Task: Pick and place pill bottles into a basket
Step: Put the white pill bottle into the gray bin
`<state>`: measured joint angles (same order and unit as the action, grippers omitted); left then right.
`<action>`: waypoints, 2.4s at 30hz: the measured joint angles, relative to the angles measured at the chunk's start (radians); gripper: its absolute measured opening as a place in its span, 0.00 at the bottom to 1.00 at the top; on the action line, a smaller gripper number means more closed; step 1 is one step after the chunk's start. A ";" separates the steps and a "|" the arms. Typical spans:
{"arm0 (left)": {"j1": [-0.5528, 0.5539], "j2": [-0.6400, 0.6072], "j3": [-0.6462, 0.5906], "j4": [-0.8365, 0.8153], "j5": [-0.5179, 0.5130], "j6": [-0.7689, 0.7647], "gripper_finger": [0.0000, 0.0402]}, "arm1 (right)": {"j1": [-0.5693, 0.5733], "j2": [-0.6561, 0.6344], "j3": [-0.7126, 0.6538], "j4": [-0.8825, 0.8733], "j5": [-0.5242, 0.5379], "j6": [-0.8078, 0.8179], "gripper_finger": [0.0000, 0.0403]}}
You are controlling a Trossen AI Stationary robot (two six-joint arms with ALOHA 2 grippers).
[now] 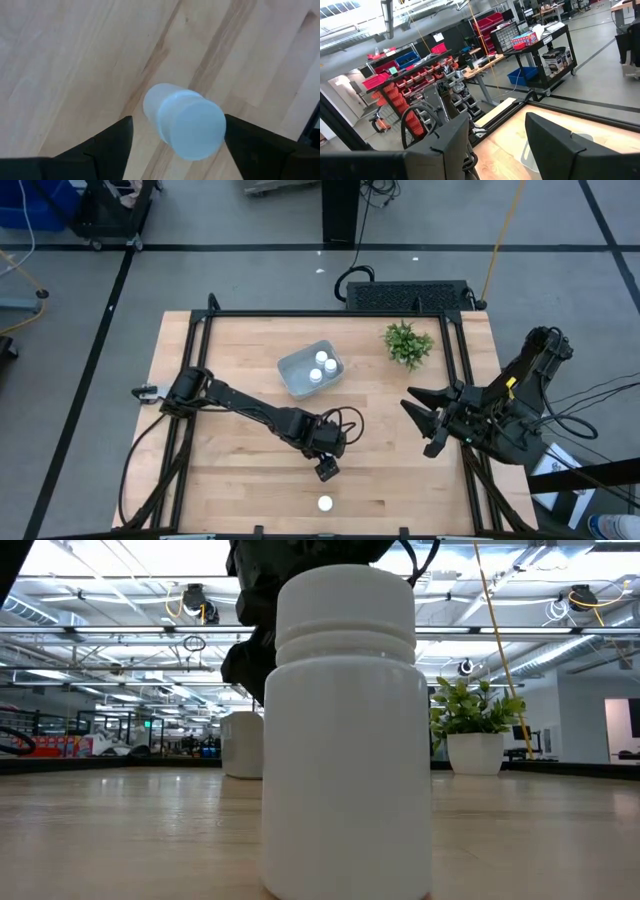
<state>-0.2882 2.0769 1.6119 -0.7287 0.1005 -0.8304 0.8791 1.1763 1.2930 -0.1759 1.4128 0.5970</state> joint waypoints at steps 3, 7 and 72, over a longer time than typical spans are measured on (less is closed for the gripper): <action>0.000 0.000 0.000 0.007 -0.011 0.007 0.69 | 0.000 0.000 0.000 0.000 0.000 0.000 0.48; 0.004 0.000 0.000 0.032 0.006 0.017 0.58 | 0.000 0.000 0.000 0.000 0.000 -0.005 0.48; 0.750 -0.349 0.000 -0.244 -0.022 0.380 0.42 | -0.115 -0.069 -0.174 -0.014 -0.048 0.116 0.48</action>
<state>0.4614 1.7280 1.6119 -0.9724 0.0785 -0.4508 0.7643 1.1076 1.1195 -0.1898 1.3647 0.7127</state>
